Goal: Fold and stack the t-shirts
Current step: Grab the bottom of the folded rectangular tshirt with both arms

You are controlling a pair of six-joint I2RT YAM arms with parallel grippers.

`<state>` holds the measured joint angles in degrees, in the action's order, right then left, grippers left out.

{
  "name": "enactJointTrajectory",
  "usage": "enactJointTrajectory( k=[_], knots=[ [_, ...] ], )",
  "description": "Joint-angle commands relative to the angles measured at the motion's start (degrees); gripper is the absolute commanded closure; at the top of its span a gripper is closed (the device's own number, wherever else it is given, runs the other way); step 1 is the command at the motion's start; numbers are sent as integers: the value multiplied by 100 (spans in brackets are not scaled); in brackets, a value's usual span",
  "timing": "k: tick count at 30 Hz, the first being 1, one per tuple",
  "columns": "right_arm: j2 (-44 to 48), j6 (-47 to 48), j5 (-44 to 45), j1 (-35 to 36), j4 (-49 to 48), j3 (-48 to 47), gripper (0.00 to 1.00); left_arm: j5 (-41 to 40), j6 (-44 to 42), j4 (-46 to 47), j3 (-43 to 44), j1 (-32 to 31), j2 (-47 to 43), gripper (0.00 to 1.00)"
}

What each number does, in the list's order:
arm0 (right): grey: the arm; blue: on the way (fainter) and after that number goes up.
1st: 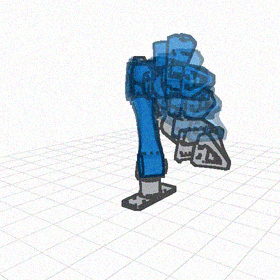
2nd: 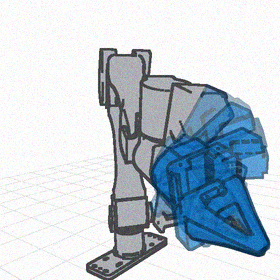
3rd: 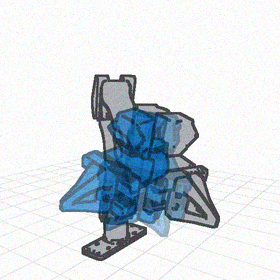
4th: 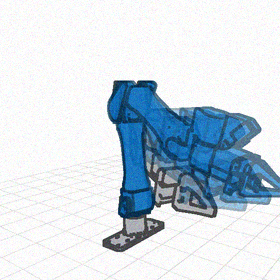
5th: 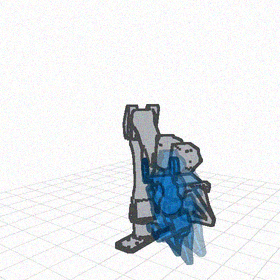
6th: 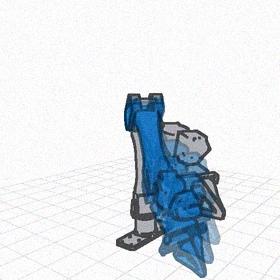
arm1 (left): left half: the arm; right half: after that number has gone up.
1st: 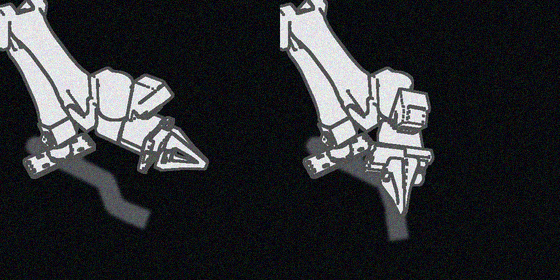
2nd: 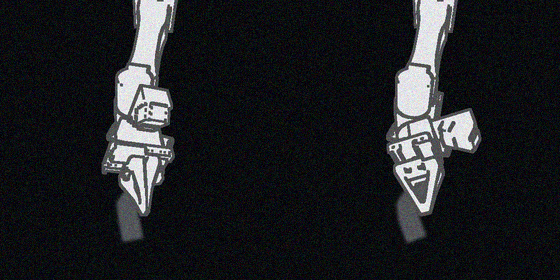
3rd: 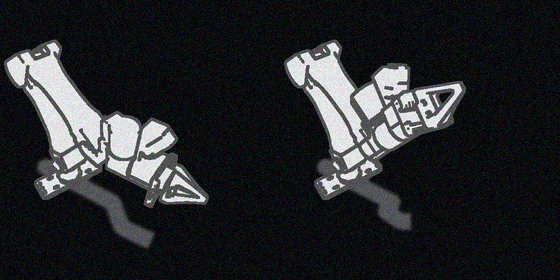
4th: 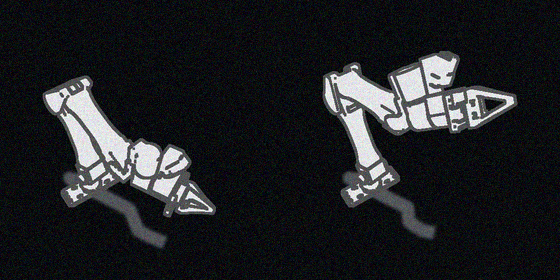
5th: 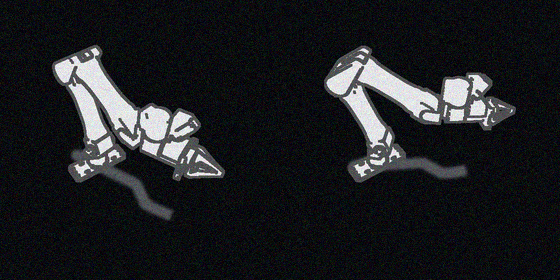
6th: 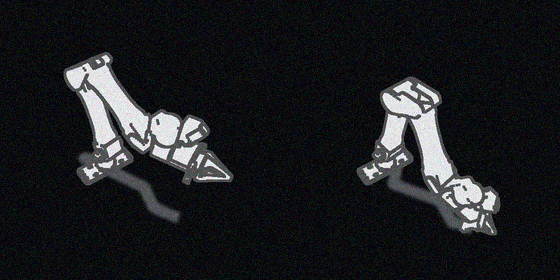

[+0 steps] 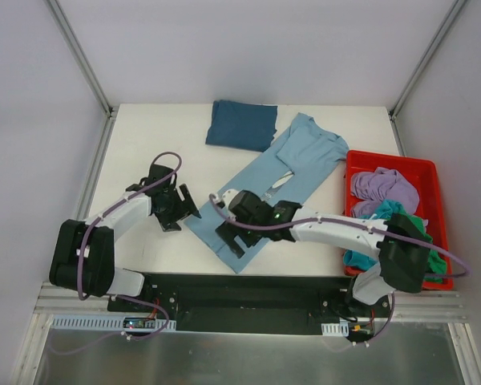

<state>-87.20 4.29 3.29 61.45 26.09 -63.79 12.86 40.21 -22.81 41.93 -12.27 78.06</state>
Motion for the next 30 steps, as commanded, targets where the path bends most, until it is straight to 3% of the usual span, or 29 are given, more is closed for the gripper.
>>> enactJointTrajectory(
  k=[1, 5, 7, 16, 22, 24, 27, 30],
  knots=[
    [-428, -421, 268, 849, -859, -98, 5, -248, 215, 330, -168, 23, 332, 27],
    [-877, -350, 489, 1193, -1009, -239, 15, -188, 286, 505, -185, 23, 727, 40],
    [-1062, -394, 375, 1211, -1000, -239, 26, -109, 286, 558, -194, 23, 877, 46],
    [-1624, -577, 375, 1238, -1282, 183, 38, 190, 330, 988, -501, 14, 1036, 75],
    [-1941, -711, 751, 1378, -1027, 165, 52, 164, 426, 1103, -739, 14, 948, 93],
    [-1968, -789, 1067, 1413, -843, 130, 62, 103, 479, 1112, -835, 14, 808, 100],
    [-1898, -869, 1192, 1422, -798, 130, 80, 33, 576, 1077, -976, 14, 439, 100],
    [-1678, -799, 885, 1457, -938, 156, 90, -336, 699, 840, -1090, 14, -166, 100]
  ],
)
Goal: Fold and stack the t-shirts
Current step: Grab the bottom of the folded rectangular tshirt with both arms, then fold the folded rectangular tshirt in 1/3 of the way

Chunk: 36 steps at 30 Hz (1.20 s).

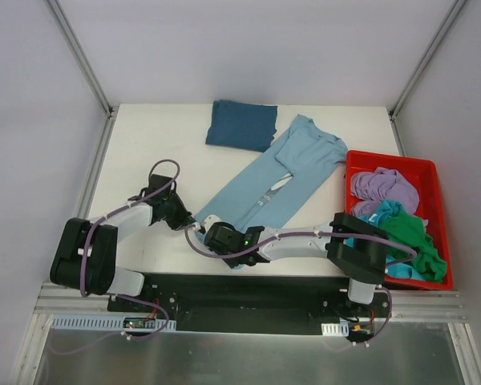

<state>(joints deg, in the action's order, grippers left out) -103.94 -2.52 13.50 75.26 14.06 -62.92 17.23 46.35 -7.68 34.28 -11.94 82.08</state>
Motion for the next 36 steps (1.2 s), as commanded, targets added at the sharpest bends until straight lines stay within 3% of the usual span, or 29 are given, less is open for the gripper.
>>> enactJointTrajectory(
  k=[1, 4, 9, 13, 16, 18, 23, 28, 36],
  knots=[
    [92, -38, -319, 102, 185, 78, 93, -931, 120, -786, -361, -18, -806, 100],
    [400, 50, -1205, 164, -192, 104, 100, -1484, 243, -1199, -440, -10, -1613, 100],
    [761, -90, -2569, 173, -694, 34, 100, -1986, 322, -2121, -379, -10, -2871, 100],
    [981, -152, -2975, 173, -791, -10, 100, -2242, 314, -2615, -212, -10, -3794, 100],
    [1130, -196, -2897, 129, -686, 16, 100, -1735, 173, -2616, 16, -10, -3998, 100],
    [1279, -222, -2756, 50, -624, 95, 100, -1215, 173, -2554, 192, -45, -3920, 100],
    [1859, -257, -2590, -345, -607, 525, 100, -1267, 252, -2291, 631, -386, -3358, 100],
    [2404, -284, -2527, -1135, -502, 974, 100, -2055, 340, -1869, 1439, -1344, -2428, 100],
    [2932, -64, -2018, -2137, 52, 1141, 100, -1935, 208, -1684, 2802, -1469, -748, 100]
  ],
)
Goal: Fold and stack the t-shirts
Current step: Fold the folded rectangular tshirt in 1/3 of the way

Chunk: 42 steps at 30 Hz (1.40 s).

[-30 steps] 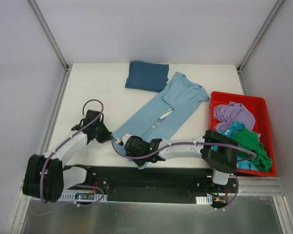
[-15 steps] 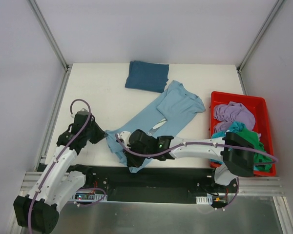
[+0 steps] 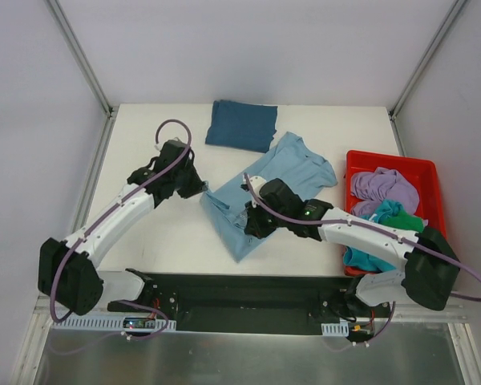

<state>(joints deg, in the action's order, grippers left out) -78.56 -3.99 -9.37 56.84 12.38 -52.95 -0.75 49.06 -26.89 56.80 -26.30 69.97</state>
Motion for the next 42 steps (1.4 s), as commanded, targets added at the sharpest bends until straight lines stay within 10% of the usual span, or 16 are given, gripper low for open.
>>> enactJointTrajectory(
  k=[1, 42],
  knots=[
    [421, 82, 242, -435, 238, 188, 100, -109, -72, 263, 674, -33, 621, 100],
    [-1011, 346, 58, -2599, -263, 92, 93, 778, -722, 457, 3487, -33, 4331, 97]
  ],
)
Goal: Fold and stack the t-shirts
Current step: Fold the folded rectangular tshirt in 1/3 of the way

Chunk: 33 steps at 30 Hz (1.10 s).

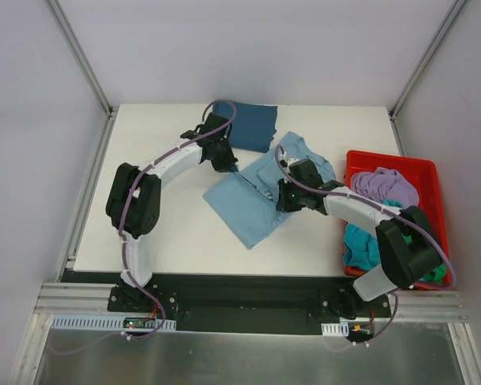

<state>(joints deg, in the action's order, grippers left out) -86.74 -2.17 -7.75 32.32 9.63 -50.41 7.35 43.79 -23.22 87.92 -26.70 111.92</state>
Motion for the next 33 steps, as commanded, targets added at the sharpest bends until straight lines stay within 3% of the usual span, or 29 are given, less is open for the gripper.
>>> enactJointTrajectory(
  k=[1, 2, 3, 6, 9, 10, 11, 12, 13, 14, 20, 25, 33],
  knots=[
    [-255, 173, -139, -190, 13, -197, 92, 55, -195, 64, 453, 15, 207, 94],
    [-308, 174, -157, -225, 39, -249, 90, 169, -204, 55, 524, 33, 277, 88],
    [-369, 330, -157, -278, 57, -293, 81, 248, -230, 29, 611, 42, 339, 80],
    [-396, 367, -78, -497, 223, -451, 41, 293, -353, -33, 814, 42, 366, 58],
    [-195, 367, 167, -621, 460, -557, 25, 179, -433, -68, 815, 42, 129, 34],
    [-64, 384, 212, -612, 513, -557, 22, 118, -468, -77, 736, 42, -19, 16],
    [94, 376, 204, -612, 531, -523, 18, 13, -477, -77, 622, 42, -151, 5],
    [218, 358, 143, -612, 531, -453, 14, -84, -503, -77, 482, 42, -335, 1],
    [384, 332, 46, -612, 531, -391, 10, -189, -520, -77, 306, 51, -537, 1],
    [525, 323, -111, -604, 523, -295, 1, -295, -538, -77, 139, 59, -705, 1],
    [826, 411, -1114, 10, 312, -108, 4, -683, -302, -68, -1521, 357, -2119, 1],
    [-8, 331, -922, 828, 390, -749, 4, -481, -371, -51, -2558, 762, -2885, 1],
    [-1625, 437, -107, 1022, 916, -2093, 4, -568, -345, -51, -3843, 1580, -4107, 1]
  ],
)
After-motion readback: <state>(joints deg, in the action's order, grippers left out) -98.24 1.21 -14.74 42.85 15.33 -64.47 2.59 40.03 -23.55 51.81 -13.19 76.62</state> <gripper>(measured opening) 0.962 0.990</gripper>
